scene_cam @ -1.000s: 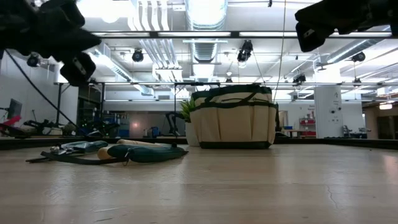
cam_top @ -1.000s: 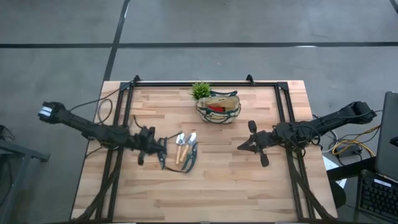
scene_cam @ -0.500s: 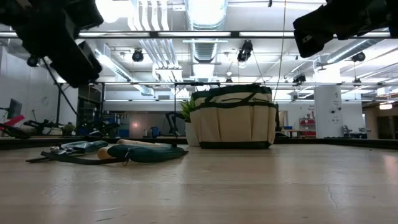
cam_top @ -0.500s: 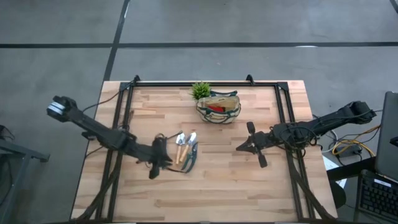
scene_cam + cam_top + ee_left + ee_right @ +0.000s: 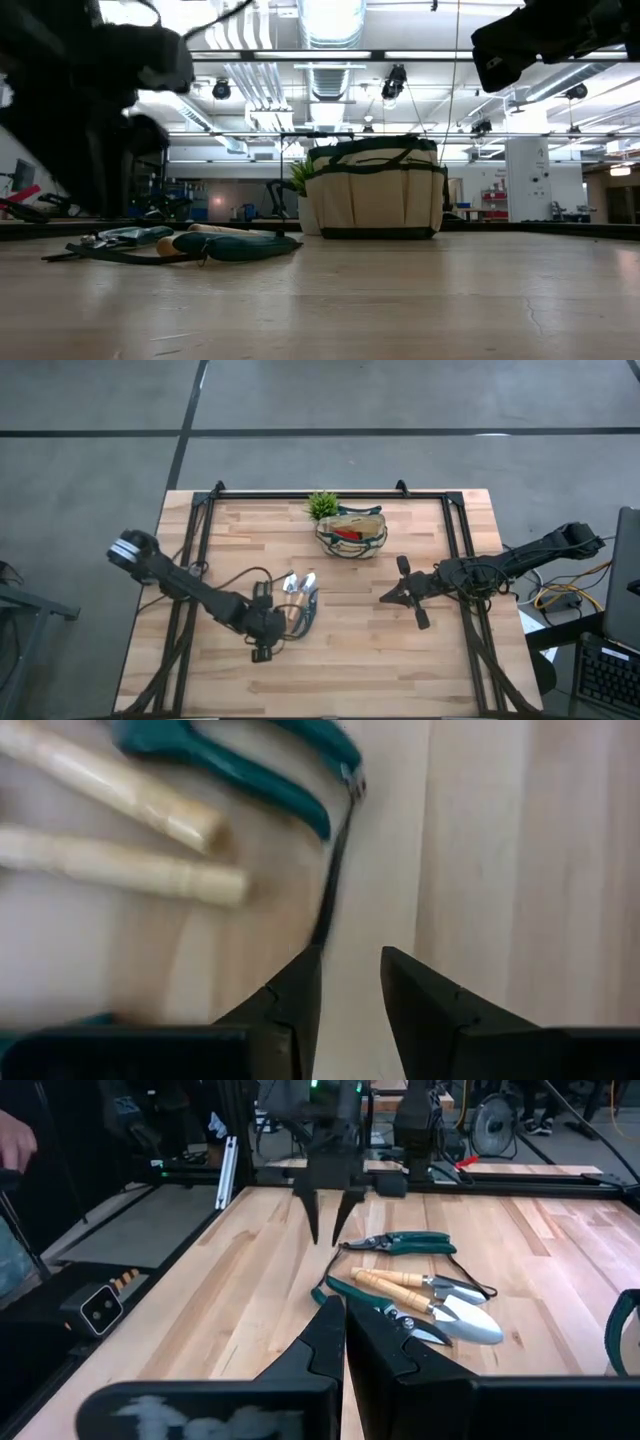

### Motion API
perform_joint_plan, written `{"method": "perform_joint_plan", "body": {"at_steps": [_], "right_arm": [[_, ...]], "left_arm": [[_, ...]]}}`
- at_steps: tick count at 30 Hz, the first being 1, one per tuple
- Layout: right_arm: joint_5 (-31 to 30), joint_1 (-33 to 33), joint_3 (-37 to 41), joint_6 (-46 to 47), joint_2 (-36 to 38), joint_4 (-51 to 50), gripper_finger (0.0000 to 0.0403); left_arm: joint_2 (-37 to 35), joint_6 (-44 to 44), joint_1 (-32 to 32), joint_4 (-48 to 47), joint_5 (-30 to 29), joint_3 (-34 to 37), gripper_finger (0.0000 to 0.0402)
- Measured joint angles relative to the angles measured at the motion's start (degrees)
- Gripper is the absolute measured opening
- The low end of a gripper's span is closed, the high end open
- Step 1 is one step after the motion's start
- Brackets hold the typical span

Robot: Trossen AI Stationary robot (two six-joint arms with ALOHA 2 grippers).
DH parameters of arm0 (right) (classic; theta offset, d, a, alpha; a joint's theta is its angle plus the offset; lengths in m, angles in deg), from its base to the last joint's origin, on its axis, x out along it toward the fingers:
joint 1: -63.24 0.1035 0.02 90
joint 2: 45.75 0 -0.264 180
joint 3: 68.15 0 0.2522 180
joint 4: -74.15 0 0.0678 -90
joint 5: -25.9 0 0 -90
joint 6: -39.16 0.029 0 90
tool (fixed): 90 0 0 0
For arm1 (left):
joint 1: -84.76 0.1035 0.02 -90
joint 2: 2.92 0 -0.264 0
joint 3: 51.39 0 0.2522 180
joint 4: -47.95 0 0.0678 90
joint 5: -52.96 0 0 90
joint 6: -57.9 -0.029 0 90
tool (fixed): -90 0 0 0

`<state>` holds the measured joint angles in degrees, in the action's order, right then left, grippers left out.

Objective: Pick & Place Garden tools in Gardening bag
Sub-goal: Put the right green shear scissors into the gardening bag

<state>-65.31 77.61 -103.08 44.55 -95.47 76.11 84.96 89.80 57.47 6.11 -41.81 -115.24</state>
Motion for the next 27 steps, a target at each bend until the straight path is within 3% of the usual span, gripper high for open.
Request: {"method": "perform_joint_plan", "body": {"at_steps": [7,27], "right_arm": [[0.0,0.0,0.0,0.0,-0.3,0.0,0.0008],[-0.2,0.0,0.1,0.0,-0.9,0.3,0.0008]], "left_arm": [[3.3,0.4,0.0,-1.4,0.7,-0.3,0.0111],[3.4,-2.8,0.0,-1.9,-2.8,2.2,0.0108]]}}
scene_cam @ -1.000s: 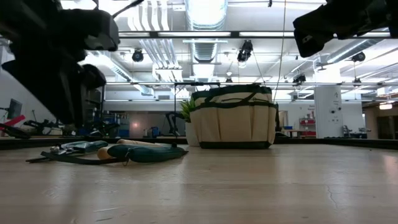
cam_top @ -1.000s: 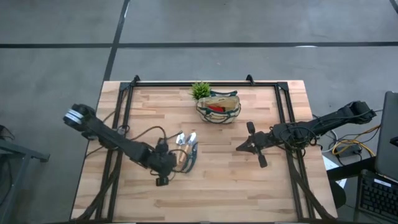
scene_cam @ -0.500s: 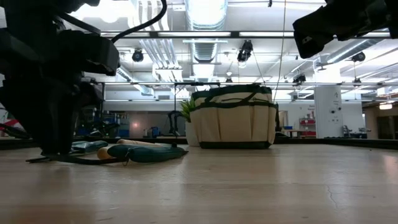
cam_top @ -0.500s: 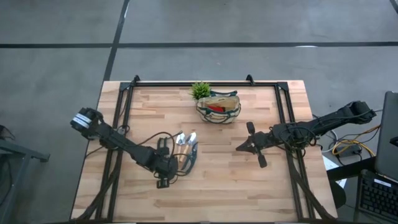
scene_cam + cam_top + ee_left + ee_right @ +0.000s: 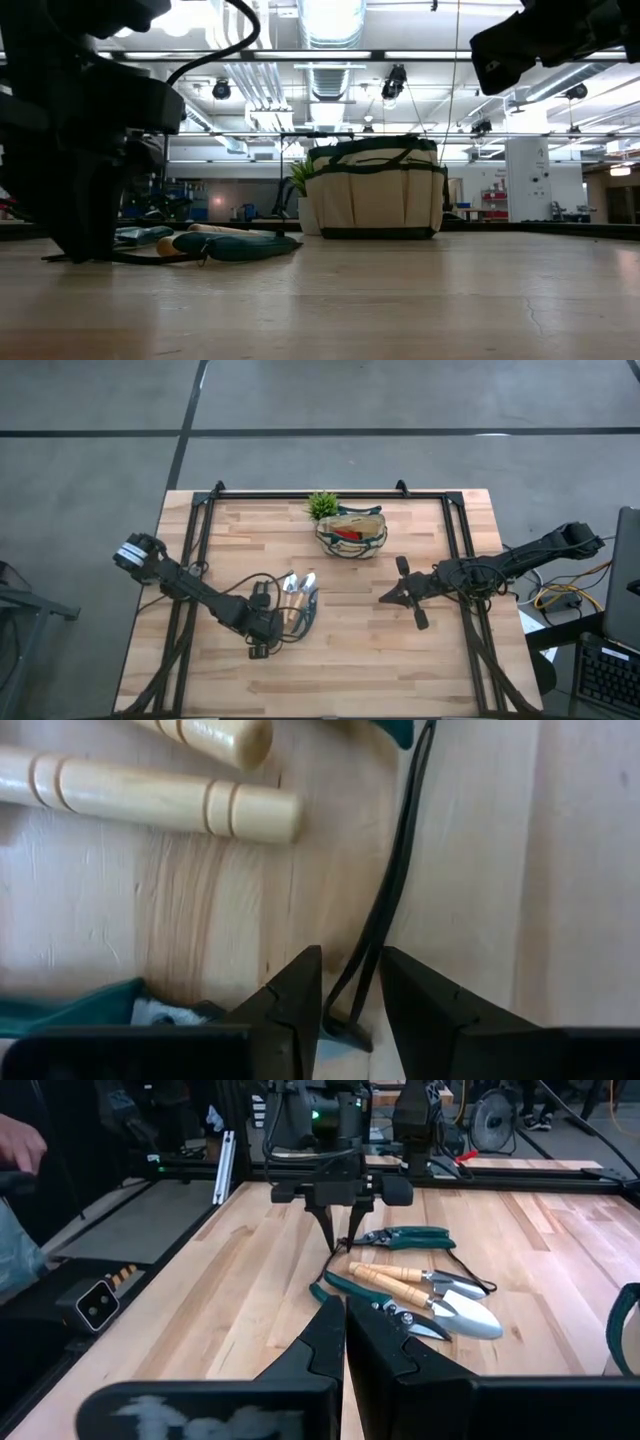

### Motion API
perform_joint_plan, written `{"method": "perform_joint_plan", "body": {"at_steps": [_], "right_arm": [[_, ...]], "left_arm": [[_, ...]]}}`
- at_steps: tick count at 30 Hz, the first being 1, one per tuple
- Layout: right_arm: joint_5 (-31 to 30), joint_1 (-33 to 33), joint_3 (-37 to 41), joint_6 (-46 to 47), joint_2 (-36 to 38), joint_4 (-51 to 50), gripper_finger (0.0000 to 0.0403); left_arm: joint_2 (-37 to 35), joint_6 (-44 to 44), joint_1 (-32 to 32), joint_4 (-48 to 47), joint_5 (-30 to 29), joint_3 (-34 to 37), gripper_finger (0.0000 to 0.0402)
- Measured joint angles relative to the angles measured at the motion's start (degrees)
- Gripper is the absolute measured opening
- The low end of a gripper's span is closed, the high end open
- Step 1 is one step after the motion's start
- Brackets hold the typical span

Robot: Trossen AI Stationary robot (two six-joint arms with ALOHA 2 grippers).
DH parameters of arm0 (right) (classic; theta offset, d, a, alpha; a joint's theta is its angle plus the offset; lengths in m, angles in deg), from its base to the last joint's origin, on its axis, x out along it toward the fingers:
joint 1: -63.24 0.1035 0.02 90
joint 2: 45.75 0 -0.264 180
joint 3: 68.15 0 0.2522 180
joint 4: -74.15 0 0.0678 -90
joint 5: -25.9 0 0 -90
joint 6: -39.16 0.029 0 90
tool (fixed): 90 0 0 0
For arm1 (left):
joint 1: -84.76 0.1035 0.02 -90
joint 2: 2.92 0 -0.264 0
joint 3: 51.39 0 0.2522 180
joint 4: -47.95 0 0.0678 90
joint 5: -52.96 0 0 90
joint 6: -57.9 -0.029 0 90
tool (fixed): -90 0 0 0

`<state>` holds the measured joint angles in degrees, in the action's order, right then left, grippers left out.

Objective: Pick & Place Garden tools in Gardening bag
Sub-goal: Put the right green shear scissors into the gardening bag

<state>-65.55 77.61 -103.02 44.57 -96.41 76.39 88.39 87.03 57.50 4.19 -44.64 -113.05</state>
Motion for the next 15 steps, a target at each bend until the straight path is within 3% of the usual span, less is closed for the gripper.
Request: {"method": "perform_joint_plan", "body": {"at_steps": [15], "right_arm": [[0.0,0.0,0.0,0.0,-0.2,1.4,0.0008]], "left_arm": [[1.9,-2.3,-0.1,2.4,-2.4,0.5,0.0108]]}}
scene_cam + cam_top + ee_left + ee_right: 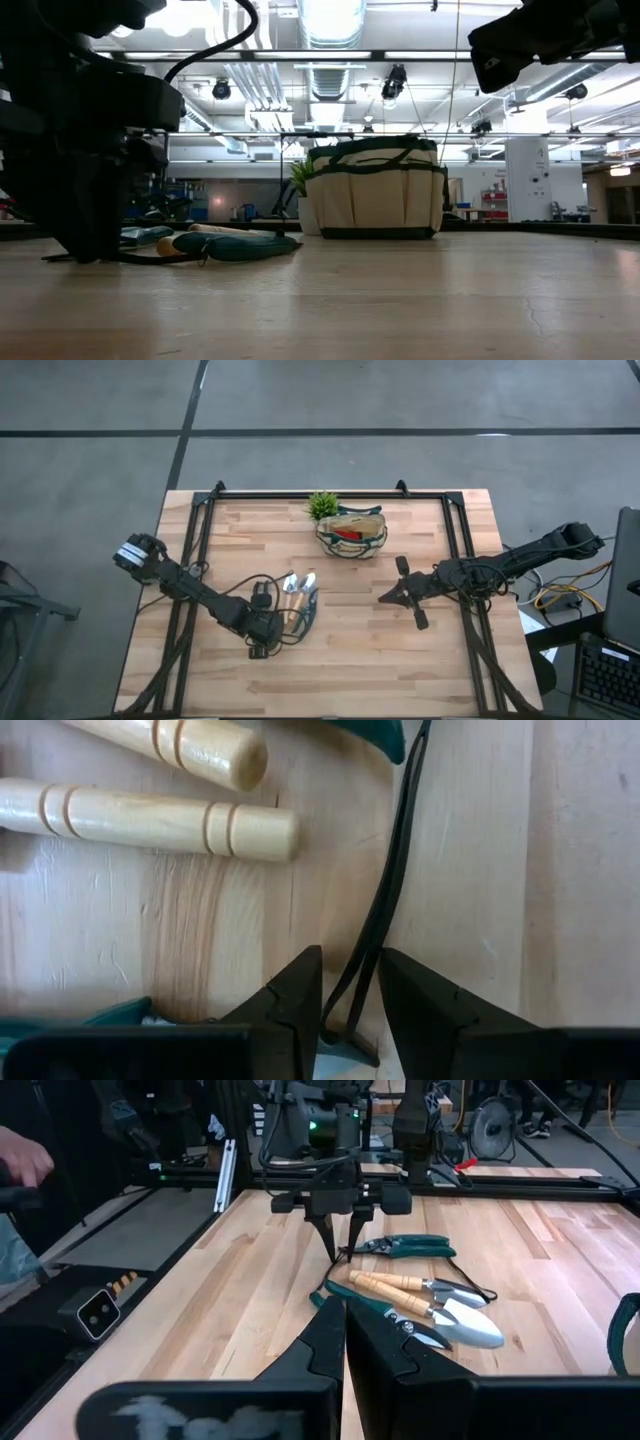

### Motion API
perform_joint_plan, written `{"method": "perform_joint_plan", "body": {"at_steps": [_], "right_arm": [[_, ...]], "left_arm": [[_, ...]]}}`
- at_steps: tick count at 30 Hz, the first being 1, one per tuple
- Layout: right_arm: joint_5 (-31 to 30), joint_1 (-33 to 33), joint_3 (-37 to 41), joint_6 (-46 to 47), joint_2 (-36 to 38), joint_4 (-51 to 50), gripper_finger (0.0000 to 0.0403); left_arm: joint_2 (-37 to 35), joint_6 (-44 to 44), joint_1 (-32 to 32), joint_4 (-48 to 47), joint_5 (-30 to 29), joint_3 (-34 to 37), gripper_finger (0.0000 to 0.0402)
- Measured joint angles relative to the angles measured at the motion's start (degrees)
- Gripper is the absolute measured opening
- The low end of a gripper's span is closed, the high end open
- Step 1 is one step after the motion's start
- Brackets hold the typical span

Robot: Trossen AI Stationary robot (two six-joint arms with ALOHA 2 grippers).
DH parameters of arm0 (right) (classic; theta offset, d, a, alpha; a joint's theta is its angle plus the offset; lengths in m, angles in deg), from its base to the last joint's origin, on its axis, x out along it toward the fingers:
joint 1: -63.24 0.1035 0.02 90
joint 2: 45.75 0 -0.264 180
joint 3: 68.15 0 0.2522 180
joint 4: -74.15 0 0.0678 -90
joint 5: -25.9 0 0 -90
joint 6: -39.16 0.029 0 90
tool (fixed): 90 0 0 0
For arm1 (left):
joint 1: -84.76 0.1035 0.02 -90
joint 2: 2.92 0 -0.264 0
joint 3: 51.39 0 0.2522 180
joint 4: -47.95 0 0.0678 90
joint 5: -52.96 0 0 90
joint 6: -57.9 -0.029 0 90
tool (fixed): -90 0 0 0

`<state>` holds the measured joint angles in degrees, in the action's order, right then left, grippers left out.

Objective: Pick & Place Garden tools in Gardening bag
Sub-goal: Put the right green shear scissors into the gardening bag

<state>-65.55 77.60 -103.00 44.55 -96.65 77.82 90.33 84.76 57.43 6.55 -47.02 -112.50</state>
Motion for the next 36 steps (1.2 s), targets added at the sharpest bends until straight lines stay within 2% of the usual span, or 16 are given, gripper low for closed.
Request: {"method": "perform_joint_plan", "body": {"at_steps": [5,12,17,22,29,36], "right_arm": [[0.0,0.0,0.0,0.0,0.0,0.0,0.0008],[0.0,0.0,0.0,0.0,0.0,0.0,0.0008],[0.0,0.0,0.0,1.3,0.0,0.2,0.0008],[1.6,0.0,0.0,2.2,0.0,0.9,0.0008],[3.2,0.0,0.0,3.6,0.0,1.4,0.0008],[3.4,0.1,0.0,6.5,-1.9,4.2,0.0008]], "left_arm": [[0.9,0.0,0.0,0.6,0.0,0.0,0.0089],[0.4,-2.0,0.1,4.8,-0.6,0.0,0.001],[0.6,-3.0,0.2,4.6,-0.3,-2.1,0.0006],[-0.3,-5.2,0.1,2.8,-0.1,-7.2,0.0004],[-1.3,-12.1,0.5,1.7,-1.0,-15.3,0.0002],[-1.3,-19.2,1.5,1.0,-4.7,-21.8,0.0001]]}}
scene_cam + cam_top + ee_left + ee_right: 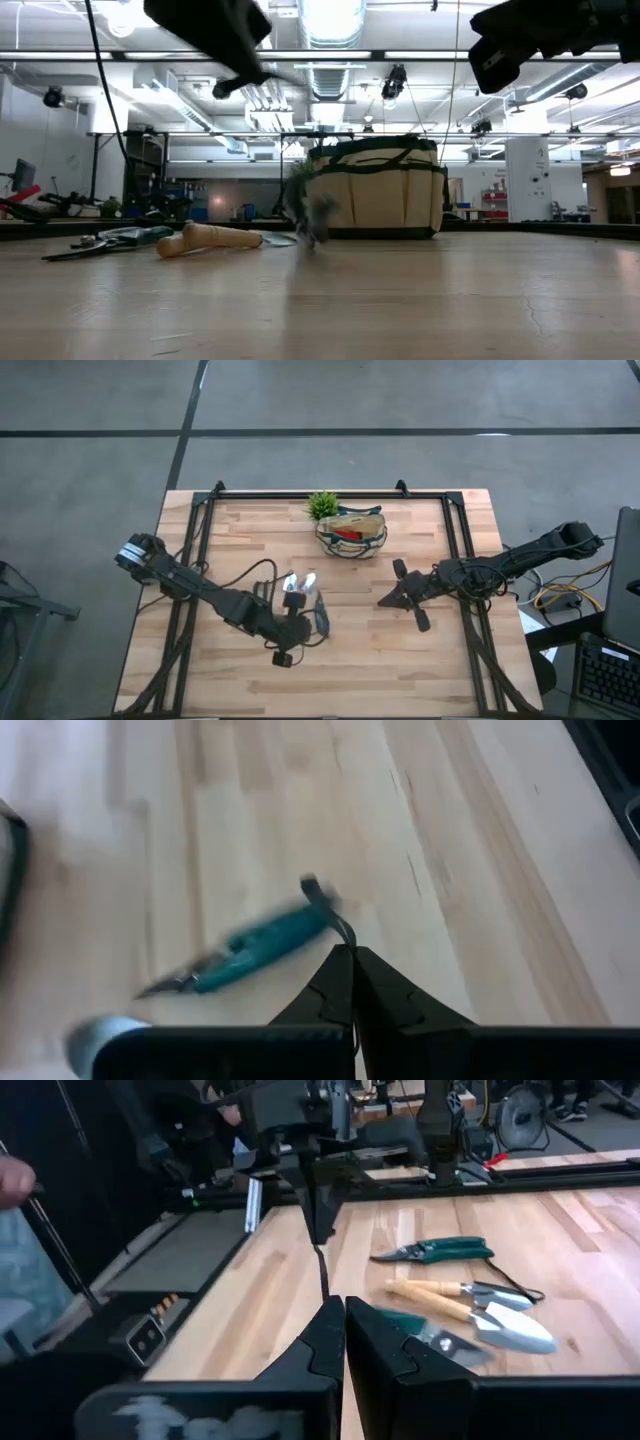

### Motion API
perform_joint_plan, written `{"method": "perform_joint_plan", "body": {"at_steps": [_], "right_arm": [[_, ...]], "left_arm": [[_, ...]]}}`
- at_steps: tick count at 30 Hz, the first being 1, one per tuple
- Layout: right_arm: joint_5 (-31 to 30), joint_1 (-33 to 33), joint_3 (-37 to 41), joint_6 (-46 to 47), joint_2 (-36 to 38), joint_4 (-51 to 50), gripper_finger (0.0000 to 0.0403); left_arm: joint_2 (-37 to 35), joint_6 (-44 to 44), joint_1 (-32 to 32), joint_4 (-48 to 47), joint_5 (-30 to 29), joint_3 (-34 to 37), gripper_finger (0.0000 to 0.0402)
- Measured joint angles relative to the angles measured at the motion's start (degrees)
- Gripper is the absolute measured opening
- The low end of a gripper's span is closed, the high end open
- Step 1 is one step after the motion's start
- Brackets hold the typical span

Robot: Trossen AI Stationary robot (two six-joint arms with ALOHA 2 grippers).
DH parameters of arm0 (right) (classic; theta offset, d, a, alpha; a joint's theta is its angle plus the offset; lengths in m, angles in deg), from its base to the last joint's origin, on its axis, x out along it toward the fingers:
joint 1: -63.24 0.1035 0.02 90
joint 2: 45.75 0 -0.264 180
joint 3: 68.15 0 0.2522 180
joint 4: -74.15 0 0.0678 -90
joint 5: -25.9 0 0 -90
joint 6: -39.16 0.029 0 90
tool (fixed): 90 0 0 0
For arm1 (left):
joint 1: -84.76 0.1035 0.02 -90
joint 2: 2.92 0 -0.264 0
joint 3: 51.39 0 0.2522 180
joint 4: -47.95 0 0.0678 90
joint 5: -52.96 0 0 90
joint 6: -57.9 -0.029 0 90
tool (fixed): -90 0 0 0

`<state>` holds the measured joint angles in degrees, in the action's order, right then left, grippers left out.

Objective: Pick & Place Garden tools in Gardening bag
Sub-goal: Put the right green shear scissors into the gardening bag

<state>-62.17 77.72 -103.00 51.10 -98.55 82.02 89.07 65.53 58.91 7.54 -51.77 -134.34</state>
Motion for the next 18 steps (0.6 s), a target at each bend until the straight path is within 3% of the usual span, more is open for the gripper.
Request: {"method": "perform_joint_plan", "body": {"at_steps": [7,18], "right_arm": [[-0.3,1.7,-0.4,-0.2,-8.6,10.8,0.0009],[-0.5,2.2,-10.4,-4.5,-22.5,10.2,0.002]], "left_arm": [[0.0,-5.4,2.1,-0.1,-3.4,-3.4,0.0001],[0.0,-9.1,4.0,0.1,-3.5,-6.6,0.0002]]}}
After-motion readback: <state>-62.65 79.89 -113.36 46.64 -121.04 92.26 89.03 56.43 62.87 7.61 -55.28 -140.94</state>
